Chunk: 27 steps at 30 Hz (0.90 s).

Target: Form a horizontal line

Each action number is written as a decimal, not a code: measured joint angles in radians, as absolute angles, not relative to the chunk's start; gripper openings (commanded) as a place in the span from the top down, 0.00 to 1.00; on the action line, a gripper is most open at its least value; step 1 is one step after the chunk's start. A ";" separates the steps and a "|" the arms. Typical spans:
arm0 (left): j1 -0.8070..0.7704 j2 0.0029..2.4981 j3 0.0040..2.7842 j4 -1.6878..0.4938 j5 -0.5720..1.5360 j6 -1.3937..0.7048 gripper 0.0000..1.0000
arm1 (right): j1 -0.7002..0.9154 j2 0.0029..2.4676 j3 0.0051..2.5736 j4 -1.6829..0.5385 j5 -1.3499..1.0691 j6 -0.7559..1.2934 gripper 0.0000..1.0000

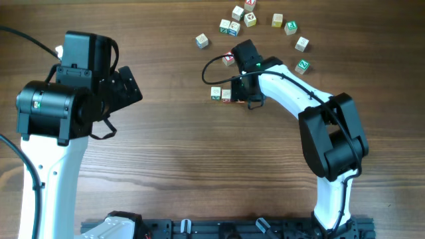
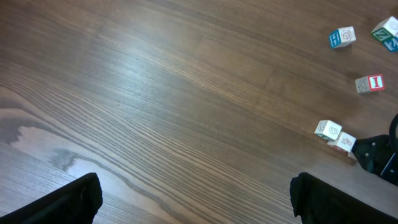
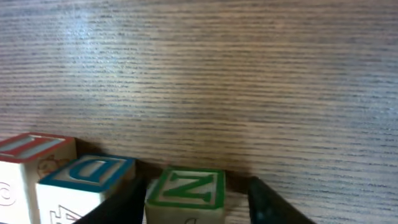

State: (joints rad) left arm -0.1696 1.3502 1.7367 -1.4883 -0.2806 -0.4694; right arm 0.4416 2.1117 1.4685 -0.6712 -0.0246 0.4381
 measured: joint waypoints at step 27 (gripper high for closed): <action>-0.170 1.350 1.737 -1.489 -0.281 -0.469 0.00 | 0.442 1.845 1.439 -0.831 0.108 0.544 0.89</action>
State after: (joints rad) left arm -0.1696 1.3502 1.7367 -1.4887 -0.2806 -0.4694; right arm 0.4416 1.8454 1.4391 -0.8310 0.1081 0.5442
